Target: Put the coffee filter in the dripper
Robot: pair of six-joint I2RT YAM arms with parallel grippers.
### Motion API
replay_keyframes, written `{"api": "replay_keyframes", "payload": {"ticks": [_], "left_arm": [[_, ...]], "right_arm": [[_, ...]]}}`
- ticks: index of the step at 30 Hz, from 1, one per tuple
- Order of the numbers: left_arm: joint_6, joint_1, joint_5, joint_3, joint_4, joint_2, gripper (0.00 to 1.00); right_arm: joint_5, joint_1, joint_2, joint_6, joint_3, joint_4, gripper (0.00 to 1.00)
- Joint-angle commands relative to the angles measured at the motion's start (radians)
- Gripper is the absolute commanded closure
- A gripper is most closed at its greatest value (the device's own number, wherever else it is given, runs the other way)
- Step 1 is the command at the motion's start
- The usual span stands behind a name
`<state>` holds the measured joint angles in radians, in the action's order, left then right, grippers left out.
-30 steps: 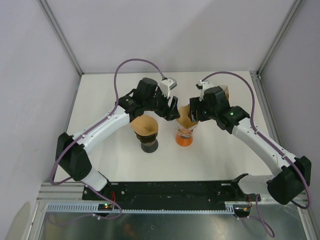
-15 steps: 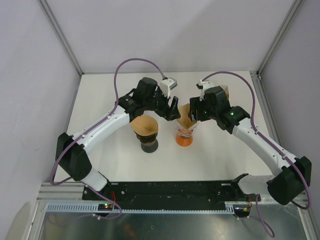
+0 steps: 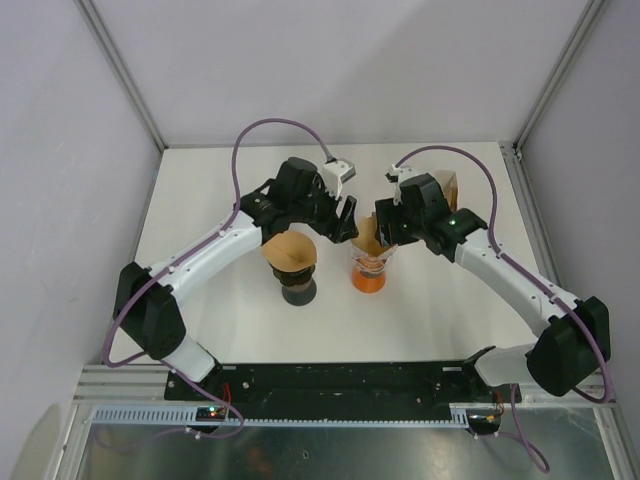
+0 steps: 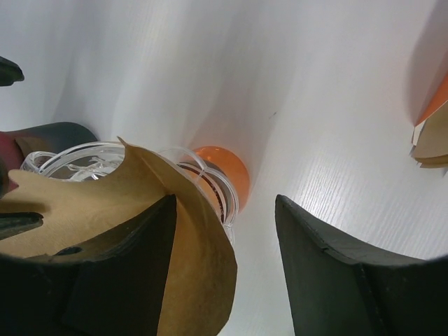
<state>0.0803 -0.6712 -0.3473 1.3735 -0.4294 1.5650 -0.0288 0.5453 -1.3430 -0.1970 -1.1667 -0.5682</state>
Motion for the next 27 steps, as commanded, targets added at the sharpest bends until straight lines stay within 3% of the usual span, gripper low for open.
{"api": "replay_keyframes", "payload": {"ticks": [1,15,27], "left_arm": [[-0.028,-0.003,0.007,-0.01,0.017,0.006,0.23],[-0.047,-0.003,0.039,-0.004,0.017,0.009,0.23],[0.013,-0.003,-0.097,0.072,0.017,-0.019,0.22]], "right_arm": [[-0.014,-0.005,-0.014,0.019,-0.008,0.013,0.37],[-0.024,-0.008,-0.026,0.024,0.001,0.011,0.38],[-0.027,-0.006,-0.014,0.022,0.001,0.024,0.38]]}}
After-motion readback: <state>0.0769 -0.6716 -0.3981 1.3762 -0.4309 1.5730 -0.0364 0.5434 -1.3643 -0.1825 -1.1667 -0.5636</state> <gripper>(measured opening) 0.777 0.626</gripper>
